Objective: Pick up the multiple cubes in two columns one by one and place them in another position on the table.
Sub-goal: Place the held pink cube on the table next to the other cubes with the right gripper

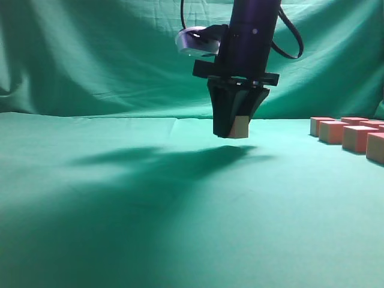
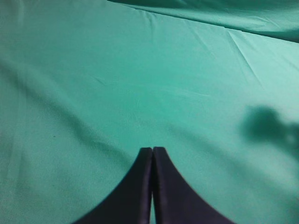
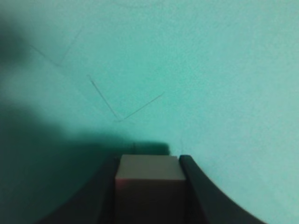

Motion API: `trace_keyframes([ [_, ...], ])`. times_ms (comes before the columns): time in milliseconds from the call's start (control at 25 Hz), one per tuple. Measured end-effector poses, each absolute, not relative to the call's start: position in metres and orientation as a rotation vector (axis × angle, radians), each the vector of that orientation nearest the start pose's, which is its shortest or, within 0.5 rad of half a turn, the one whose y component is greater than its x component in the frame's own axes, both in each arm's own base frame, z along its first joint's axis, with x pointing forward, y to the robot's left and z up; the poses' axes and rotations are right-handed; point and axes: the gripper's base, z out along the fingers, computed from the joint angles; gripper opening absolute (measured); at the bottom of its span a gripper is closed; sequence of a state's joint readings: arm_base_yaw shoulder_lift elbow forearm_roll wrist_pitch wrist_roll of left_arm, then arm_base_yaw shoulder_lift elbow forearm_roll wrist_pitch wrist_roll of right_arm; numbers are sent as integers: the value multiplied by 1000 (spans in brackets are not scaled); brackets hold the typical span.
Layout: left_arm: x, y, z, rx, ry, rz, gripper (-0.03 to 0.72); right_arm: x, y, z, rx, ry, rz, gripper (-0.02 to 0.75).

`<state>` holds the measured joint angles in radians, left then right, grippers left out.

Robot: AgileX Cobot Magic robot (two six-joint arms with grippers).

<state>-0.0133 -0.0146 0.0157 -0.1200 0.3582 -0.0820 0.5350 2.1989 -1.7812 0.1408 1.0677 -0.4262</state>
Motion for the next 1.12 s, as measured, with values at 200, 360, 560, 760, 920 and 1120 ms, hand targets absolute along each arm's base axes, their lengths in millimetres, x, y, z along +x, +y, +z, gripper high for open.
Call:
trace_keyframes([
  [200, 53, -5, 177, -137, 1839, -184, 0, 388, 244, 171, -1305, 2685, 205, 265],
  [360, 53, -5, 177, -137, 1839, -184, 0, 388, 244, 169, -1308, 2690, 204, 265],
  [560, 53, -5, 177, -137, 1839, -184, 0, 388, 244, 169, -1308, 2692, 204, 265],
  [760, 53, -5, 177, -137, 1839, -184, 0, 388, 244, 169, -1310, 2694, 205, 265],
  [920, 53, -5, 177, -137, 1839, -184, 0, 388, 244, 169, -1309, 2694, 207, 436],
  [1120, 53, -5, 177, -137, 1839, -184, 0, 388, 245, 169, -1301, 2694, 216, 627],
])
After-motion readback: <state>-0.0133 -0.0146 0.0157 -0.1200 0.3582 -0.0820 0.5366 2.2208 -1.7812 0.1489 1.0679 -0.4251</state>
